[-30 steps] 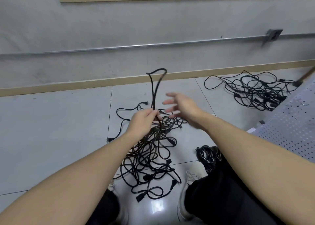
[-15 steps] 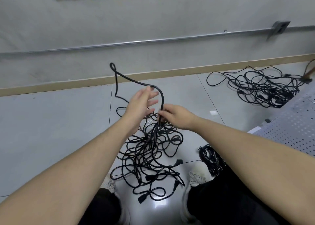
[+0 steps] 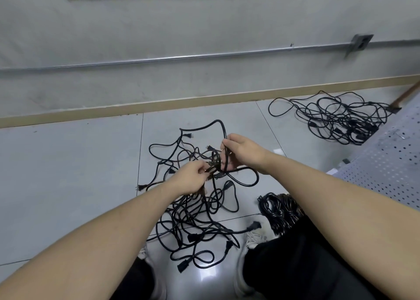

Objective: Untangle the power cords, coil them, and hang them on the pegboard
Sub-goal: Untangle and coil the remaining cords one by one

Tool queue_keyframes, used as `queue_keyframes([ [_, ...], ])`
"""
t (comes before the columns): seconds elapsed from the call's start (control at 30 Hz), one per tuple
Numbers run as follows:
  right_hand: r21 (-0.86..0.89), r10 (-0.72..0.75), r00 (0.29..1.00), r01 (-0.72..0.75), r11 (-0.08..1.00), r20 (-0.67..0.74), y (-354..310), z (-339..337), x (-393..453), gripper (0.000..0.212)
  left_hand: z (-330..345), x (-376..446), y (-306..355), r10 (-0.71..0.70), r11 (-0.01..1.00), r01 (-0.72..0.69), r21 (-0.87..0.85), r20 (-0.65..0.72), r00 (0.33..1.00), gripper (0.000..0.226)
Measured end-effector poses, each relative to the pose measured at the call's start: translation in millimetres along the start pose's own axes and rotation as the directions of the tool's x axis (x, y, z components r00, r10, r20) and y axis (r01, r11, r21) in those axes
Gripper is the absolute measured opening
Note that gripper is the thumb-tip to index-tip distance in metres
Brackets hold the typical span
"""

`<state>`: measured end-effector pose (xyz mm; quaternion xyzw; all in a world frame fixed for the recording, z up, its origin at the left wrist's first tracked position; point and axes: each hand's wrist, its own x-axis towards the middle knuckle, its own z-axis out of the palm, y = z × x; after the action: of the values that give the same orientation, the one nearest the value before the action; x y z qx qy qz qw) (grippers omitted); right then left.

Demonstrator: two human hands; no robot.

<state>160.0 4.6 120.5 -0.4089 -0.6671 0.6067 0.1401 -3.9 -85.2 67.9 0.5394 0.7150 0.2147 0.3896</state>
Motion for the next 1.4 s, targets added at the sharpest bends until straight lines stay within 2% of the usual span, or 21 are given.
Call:
queue_keyframes([
  [0.07, -0.042, 0.054, 0.998, -0.052, 0.998, 0.043, 3, -5, -3, 0.023, 5, 2, -4, -0.075, 0.975, 0.08, -0.208, 0.029, 0.997, 0.015],
  [0.17, -0.167, 0.052, 0.996, -0.038, 0.985, 0.078, 3, -5, -5, 0.025, 9, 8, -2, -0.176, 0.801, 0.183, -0.57, 0.069, 0.982, 0.018],
  [0.23, -0.303, 0.026, 0.994, 0.007, 0.953, 0.104, 2, -6, -3, 0.026, 5, 10, -1, -0.201, 0.7, 0.221, -0.679, 0.11, 0.973, 0.017],
  [0.3, -0.357, 0.02, 0.994, 0.019, 0.934, 0.107, 3, -7, -1, 0.025, -2, 11, -1, -0.201, 0.648, 0.236, -0.724, 0.137, 0.97, 0.019],
  [0.4, -0.377, -0.034, 0.999, 0.035, 0.925, 0.011, 4, -13, 0, 0.023, -11, 7, 0, -0.209, 0.714, 0.239, -0.658, 0.125, 0.97, 0.019],
  [0.5, -0.348, -0.103, 0.989, 0.062, 0.935, -0.102, 1, -18, -2, 0.025, -19, 0, 4, -0.231, 0.805, 0.245, -0.541, 0.095, 0.968, 0.004],
  [0.57, -0.318, -0.134, 0.981, 0.083, 0.945, -0.143, 0, -20, -2, 0.025, -21, -2, 4, -0.179, 0.945, 0.17, -0.279, -0.007, 0.984, 0.026],
  [0.6, -0.323, -0.143, 0.977, 0.086, 0.943, -0.159, 0, -22, -1, 0.025, -19, -2, 4, -0.1, 0.99, 0.09, -0.11, -0.086, 0.991, 0.031],
  [0.67, -0.371, -0.157, 0.966, 0.071, 0.926, -0.208, 3, -28, 1, 0.026, -15, -5, 5, 0.031, 0.993, -0.012, 0.115, -0.164, 0.986, 0.035],
  [0.77, -0.425, -0.136, 0.951, 0.005, 0.905, -0.278, 10, -39, 1, 0.028, -18, -9, 7, 0.028, 0.982, -0.001, 0.191, -0.139, 0.99, 0.04],
  [0.83, -0.414, -0.113, 0.942, -0.031, 0.91, -0.317, 12, -43, -2, 0.029, -25, -10, 8, -0.055, 0.998, 0.061, 0.035, -0.149, 0.987, 0.043],
  [0.93, -0.37, -0.056, 0.92, -0.099, 0.924, -0.387, 10, -43, -3, 0.035, -27, -10, 3, -0.183, 0.946, 0.147, -0.289, -0.099, 0.978, 0.04],
  [1.03, -0.278, 0.062, 0.899, -0.199, 0.94, -0.432, 9, -41, 4, 0.039, -22, -10, 2, -0.167, 0.895, 0.143, -0.422, -0.022, 0.986, 0.038],
  [1.13, 0.033, 0.261, 0.878, -0.271, 0.962, -0.4, 7, -35, 5, 0.035, -18, -11, 0, -0.123, 0.876, 0.119, -0.467, 0.021, 0.992, 0.037],
  [1.2, 0.195, 0.287, 0.89, -0.229, 0.954, -0.356, 5, -32, 3, 0.029, -16, -11, -3, -0.139, 0.833, 0.154, -0.531, 0.068, 0.988, 0.037],
  [1.3, 0.241, 0.147, 0.922, -0.061, 0.969, -0.358, 3, -28, 3, 0.023, -17, -10, -2, -0.194, 0.838, 0.218, -0.501, 0.099, 0.976, 0.035],
  [1.4, 0.399, 0.048, 0.926, 0.114, 0.91, -0.373, -5, -22, 3, 0.022, -18, -7, 2, -0.265, 0.846, 0.259, -0.466, 0.054, 0.963, 0.027],
])
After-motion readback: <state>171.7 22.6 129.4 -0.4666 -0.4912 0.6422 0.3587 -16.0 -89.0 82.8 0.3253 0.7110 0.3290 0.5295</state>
